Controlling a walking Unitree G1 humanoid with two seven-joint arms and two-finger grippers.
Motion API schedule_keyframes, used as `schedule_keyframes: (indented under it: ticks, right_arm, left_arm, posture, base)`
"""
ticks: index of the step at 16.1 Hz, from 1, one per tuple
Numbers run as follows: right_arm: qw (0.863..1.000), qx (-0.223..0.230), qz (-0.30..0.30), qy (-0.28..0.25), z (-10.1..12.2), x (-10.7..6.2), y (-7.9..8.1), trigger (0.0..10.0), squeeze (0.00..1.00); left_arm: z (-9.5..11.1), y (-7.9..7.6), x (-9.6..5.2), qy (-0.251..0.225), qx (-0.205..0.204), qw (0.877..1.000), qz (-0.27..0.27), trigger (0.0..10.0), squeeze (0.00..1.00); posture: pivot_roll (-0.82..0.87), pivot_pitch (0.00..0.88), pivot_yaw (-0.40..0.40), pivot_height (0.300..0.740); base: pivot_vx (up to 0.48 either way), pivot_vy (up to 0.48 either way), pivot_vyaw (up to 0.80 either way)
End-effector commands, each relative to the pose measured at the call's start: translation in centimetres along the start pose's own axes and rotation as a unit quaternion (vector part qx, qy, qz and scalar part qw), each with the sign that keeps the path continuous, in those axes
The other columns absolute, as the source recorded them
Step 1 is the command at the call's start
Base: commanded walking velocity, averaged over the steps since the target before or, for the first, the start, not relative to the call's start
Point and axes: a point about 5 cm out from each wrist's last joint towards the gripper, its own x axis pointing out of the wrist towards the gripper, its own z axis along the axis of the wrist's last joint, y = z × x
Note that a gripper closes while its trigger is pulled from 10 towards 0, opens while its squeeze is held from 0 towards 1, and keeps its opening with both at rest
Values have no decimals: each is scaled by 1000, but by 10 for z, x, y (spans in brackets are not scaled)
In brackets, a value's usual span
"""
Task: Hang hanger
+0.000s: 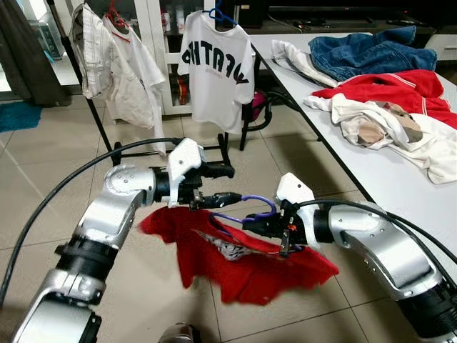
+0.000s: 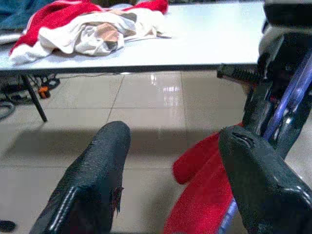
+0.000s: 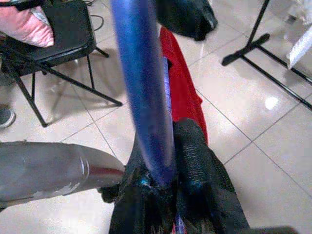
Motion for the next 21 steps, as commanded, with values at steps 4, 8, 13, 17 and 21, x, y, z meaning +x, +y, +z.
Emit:
schedule_keyframes:
  ticks: [4, 8, 13, 17, 21]
  right_arm:
    - [982, 95, -162, -22, -27, -1, -13, 0, 0]
    - [922, 240, -301, -39, -55, 8, -15, 0, 0]
    - [874, 261, -410, -9, -65, 13, -23, 10000, 0]
    - [865, 272, -421, -20, -70, 11, -22, 10000, 0]
    - [861, 272, -428, -36, -66, 12, -27, 10000, 0]
  left_arm:
    - [-13, 18, -29, 4, -9, 972, 235, 10000, 1000]
    - [-37, -5, -44, 33, -38, 925, 376, 10000, 0]
    - [-56, -33, -46, 69, -60, 885, 457, 10000, 0]
    - [-59, -35, -37, 81, -61, 879, 467, 10000, 0]
    - [-56, -37, -31, 77, -70, 883, 457, 10000, 0]
  posture:
    - [-12, 0, -23, 740]
    - [30, 0, -47, 740]
    - [42, 0, -48, 740]
    - [30, 0, -52, 740]
    - [36, 0, -45, 740]
  base:
    - [0, 0, 0]
    - [0, 0, 0]
    - [0, 0, 0]
    - [0, 0, 0]
    - [184, 0, 453]
